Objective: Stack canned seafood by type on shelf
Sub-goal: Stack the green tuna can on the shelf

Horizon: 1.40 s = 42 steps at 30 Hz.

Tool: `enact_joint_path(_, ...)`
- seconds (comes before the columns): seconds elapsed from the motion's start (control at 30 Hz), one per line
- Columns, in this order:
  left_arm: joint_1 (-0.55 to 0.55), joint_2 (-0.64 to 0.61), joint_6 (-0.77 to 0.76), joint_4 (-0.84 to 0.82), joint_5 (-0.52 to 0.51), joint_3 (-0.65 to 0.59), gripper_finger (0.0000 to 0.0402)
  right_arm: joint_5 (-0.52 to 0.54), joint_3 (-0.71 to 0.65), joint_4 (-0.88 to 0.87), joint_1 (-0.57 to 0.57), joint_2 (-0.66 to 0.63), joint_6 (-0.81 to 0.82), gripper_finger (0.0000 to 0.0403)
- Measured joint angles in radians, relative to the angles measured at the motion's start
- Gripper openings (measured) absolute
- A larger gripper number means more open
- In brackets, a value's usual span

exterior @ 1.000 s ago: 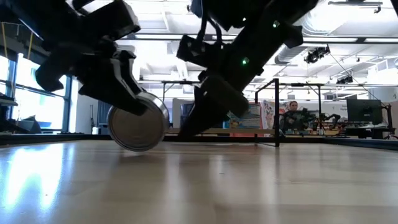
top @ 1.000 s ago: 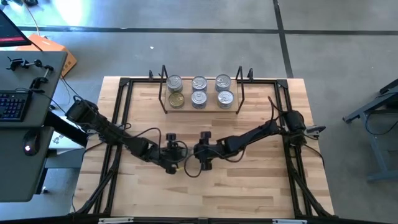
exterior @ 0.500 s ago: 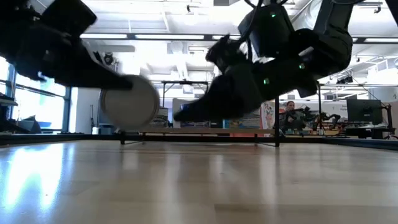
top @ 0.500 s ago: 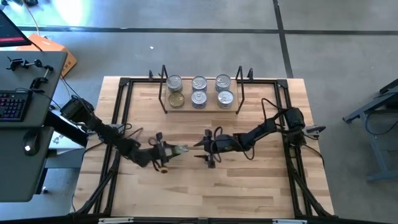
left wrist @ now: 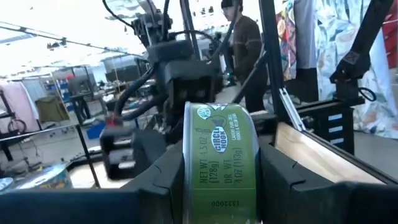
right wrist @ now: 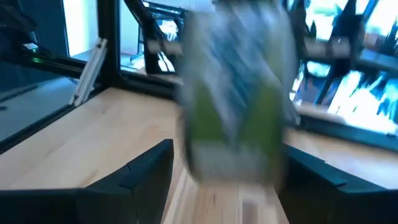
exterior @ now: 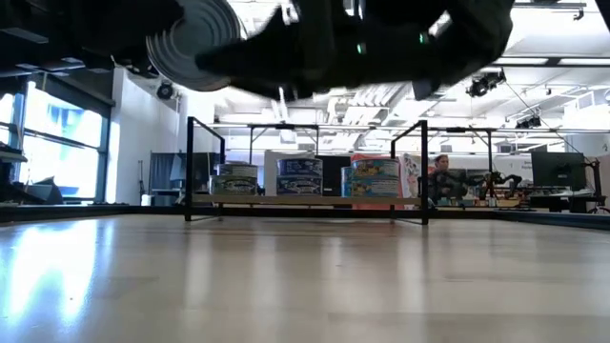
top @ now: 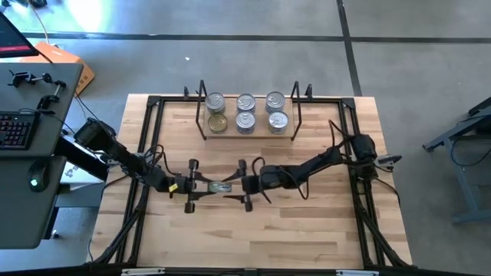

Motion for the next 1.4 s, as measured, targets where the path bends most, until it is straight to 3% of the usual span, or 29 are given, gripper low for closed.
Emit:
enact_joint_path(0.13, -0.001, 0.0, 0.02, 0.007, -0.002, 0.0, 0.0118, 0.07, 0.042, -0.003, 0.045, 0.0, -0.122, 0.0245)
enact_joint_path(0.27, 0.0, 0.0, 0.019, 0.005, -0.029, 0.0, 0.0118, 0.221, 0.057, -0.024, 0.081, 0.0, -0.19, 0.0238)
enact_joint_path(0.37, -0.002, 0.0, 0.018, 0.002, -0.049, 0.0, 0.0129, 0.281, 0.064, -0.044, 0.093, 0.0, -0.211, 0.0207)
enact_joint_path(0.47, -0.002, 0.001, 0.02, -0.001, -0.156, 0.0, 0.0168, 0.306, 0.076, -0.096, 0.089, 0.0, -0.204, 0.0156)
enact_joint_path(0.53, -0.004, 0.002, 0.037, -0.009, -0.21, 0.0, 0.0194, 0.34, 0.089, -0.167, 0.087, -0.015, -0.198, 0.012)
enact_joint_path(0.8, -0.013, 0.002, 0.109, -0.093, -0.387, 0.026, 0.0243, 0.426, 0.142, -0.555, 0.062, -0.087, -0.11, 0.0117)
enact_joint_path(0.9, 0.002, 0.002, 0.111, -0.305, -0.412, 0.11, 0.0247, 0.413, 0.146, -0.633, 0.041, -0.084, -0.09, 0.0117)
enact_joint_path(1.2, 0.093, 0.0, -0.079, -1.28, -0.381, 0.529, 0.025, 0.353, 0.144, -0.685, 0.006, -0.08, -0.061, 0.0117)
enact_joint_path(1.3, 0.129, 0.0, -0.129, -1.445, -0.29, 0.605, 0.0249, 0.352, 0.144, -0.685, 0.006, -0.08, -0.059, 0.0117)
enact_joint_path(1.4, 0.164, 0.0, -0.129, -1.481, -0.178, 0.625, 0.0238, 0.343, 0.144, -0.684, 0.007, -0.08, -0.059, 0.0117)
